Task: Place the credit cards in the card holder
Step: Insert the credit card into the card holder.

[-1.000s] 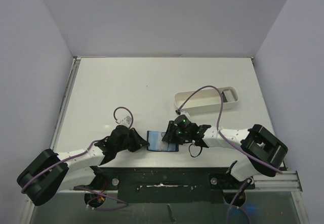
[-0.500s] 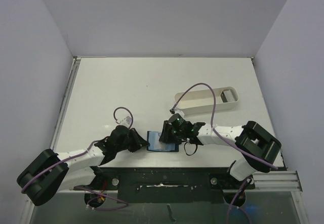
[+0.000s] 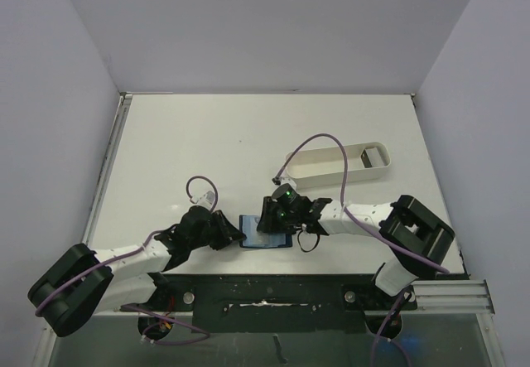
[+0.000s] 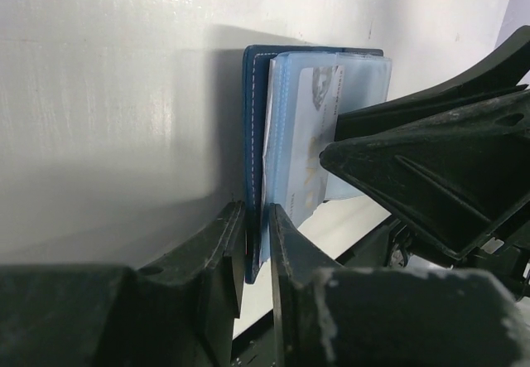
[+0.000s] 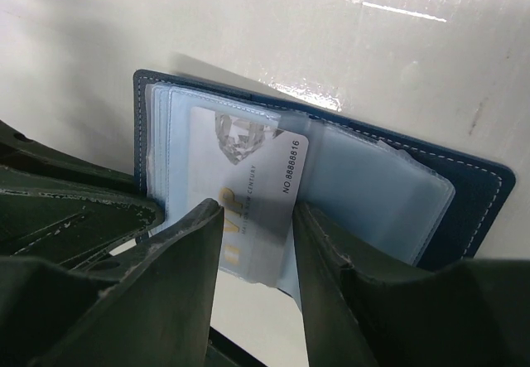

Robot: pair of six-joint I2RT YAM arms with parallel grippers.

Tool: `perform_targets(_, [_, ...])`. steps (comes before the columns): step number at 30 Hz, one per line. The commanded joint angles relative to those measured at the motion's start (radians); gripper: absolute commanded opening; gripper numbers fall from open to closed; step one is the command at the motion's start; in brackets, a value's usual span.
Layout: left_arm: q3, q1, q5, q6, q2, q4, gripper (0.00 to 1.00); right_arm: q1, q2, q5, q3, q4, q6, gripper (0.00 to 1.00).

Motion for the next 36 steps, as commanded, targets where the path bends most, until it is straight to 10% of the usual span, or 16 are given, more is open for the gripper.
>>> perform_targets(1, [0.005,-0.004,0.016,0.013,0.000,0.070,0.16,0.011,-0.013,-0.003,0.025,0.034,-0.017,0.40])
perform_targets(36, [0.026,-0.016,0.009,0.006,0.047,0.110,0.29,0.020,-0.044,0.000,0.019,0.021,0.012,0.28])
